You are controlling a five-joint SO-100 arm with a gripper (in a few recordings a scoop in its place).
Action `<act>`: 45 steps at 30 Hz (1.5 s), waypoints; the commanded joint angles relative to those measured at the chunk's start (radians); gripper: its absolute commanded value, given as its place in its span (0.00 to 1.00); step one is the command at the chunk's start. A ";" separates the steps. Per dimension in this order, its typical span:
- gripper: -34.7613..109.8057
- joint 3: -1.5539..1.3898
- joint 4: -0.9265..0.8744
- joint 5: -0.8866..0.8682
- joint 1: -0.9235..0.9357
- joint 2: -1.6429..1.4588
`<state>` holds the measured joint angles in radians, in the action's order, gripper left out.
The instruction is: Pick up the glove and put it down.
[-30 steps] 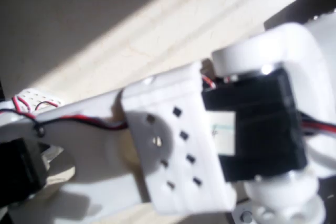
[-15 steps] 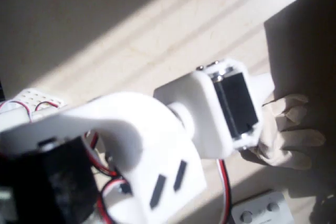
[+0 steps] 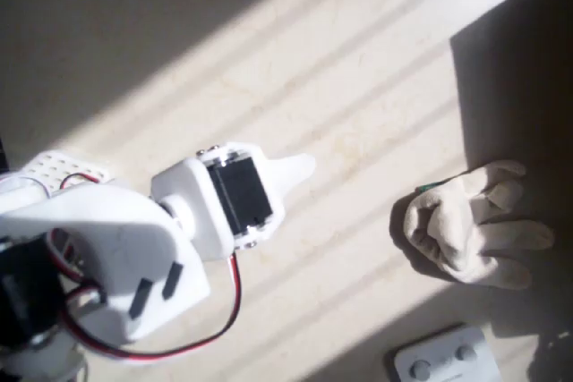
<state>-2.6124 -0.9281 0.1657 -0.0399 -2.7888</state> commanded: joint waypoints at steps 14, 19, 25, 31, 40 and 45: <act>0.24 -0.324 0.000 -0.006 0.014 -0.439; 0.24 -0.370 0.000 -0.006 0.014 -0.492; 0.24 -0.416 0.000 -0.006 0.014 -0.492; 0.24 -0.443 -0.002 -0.006 0.014 -0.492; 0.24 -0.440 -0.049 -0.005 0.014 -0.492; 0.24 -0.426 -0.210 -0.005 0.014 -0.492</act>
<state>-3.0557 -1.0769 0.1657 -0.0399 -3.2720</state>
